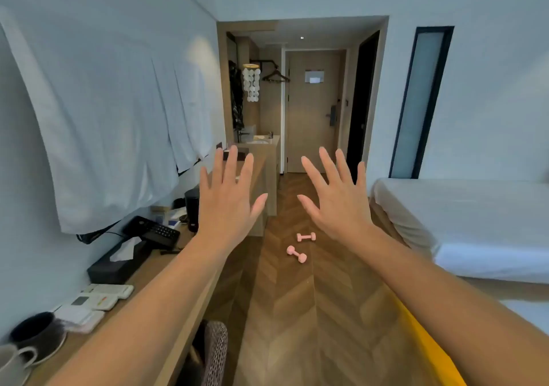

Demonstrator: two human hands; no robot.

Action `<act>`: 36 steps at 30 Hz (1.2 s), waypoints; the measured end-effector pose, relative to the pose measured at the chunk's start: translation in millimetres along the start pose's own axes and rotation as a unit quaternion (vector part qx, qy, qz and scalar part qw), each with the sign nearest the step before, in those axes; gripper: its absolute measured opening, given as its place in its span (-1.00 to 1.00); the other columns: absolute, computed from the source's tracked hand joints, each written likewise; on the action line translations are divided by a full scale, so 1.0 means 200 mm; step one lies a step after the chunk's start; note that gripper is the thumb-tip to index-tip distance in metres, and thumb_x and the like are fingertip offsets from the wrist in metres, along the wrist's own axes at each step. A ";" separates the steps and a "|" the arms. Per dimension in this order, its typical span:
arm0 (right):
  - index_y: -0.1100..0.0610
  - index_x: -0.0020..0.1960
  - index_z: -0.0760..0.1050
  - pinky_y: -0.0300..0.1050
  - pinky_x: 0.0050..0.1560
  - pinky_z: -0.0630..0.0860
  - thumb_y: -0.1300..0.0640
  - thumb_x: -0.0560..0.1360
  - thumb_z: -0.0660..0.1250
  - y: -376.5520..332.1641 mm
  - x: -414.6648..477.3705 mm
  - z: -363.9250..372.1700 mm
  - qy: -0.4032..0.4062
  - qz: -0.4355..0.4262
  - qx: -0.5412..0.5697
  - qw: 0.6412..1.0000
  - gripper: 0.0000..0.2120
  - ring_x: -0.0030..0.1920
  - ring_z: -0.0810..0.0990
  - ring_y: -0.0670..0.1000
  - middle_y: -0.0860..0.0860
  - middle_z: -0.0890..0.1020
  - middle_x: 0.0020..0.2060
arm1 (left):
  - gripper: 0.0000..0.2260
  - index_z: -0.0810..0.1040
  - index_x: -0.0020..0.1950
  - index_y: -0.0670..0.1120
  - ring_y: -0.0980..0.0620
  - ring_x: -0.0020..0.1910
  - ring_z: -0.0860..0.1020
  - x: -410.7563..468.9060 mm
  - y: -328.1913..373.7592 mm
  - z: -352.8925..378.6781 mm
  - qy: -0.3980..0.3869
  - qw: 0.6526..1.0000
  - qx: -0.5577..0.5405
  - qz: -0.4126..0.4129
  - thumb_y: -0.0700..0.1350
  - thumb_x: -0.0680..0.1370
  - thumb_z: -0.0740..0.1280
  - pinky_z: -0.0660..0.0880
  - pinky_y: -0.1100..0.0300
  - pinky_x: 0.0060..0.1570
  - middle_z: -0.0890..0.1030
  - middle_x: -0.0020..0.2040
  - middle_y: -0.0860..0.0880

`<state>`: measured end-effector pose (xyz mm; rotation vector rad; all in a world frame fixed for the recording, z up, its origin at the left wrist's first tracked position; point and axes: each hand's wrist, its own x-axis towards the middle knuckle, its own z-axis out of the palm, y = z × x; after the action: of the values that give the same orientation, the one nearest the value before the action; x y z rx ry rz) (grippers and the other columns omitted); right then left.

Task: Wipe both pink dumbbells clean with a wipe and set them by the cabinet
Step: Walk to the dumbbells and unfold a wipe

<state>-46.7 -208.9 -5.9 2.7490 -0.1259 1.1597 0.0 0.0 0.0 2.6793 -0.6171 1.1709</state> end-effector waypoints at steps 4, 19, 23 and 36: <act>-0.16 0.54 0.04 0.33 0.45 -0.11 -0.35 0.52 -0.05 0.04 -0.08 0.17 -0.033 0.010 -0.023 0.999 -0.37 0.55 0.03 0.18 0.03 0.10 0.56 | -0.34 0.17 0.57 -0.04 -0.23 0.57 0.04 -0.05 0.02 0.18 -0.027 1.000 0.008 0.007 0.24 0.56 0.19 0.08 -0.27 0.48 0.14 0.59 -0.18; -0.12 0.53 0.08 0.23 0.41 0.15 -0.30 0.54 -0.01 0.57 0.14 1.06 -0.074 0.033 0.011 0.997 -0.40 0.52 0.16 0.20 0.06 0.19 0.53 | -0.36 0.09 0.60 -0.01 -0.18 0.59 -0.04 0.35 0.26 1.05 -0.115 0.993 0.028 -0.001 0.26 0.60 0.11 0.01 -0.28 0.48 0.05 0.61 -0.14; -0.11 0.52 0.10 0.25 0.40 0.20 -0.28 0.54 0.06 0.74 0.27 1.29 -0.088 0.033 0.013 0.996 -0.40 0.51 0.19 0.20 0.07 0.22 0.52 | -0.35 0.03 0.60 0.02 -0.17 0.59 -0.07 0.49 0.33 1.24 -0.127 0.991 0.029 -0.017 0.28 0.59 0.06 -0.05 -0.26 0.50 0.01 0.62 -0.12; -0.13 0.54 0.06 0.24 0.42 0.24 -0.32 0.56 -0.06 0.91 0.42 1.82 -0.157 0.044 0.025 0.986 -0.41 0.53 0.11 0.17 0.04 0.16 0.54 | -0.38 0.27 0.54 -0.03 -0.20 0.57 0.10 0.70 0.37 1.81 -0.161 0.987 -0.015 -0.018 0.24 0.56 0.19 0.01 -0.28 0.47 0.21 0.57 -0.16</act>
<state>243.1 -453.1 -176.4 2.9789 -0.2589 0.7483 294.9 -217.8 -147.8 2.8637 -0.6207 0.7171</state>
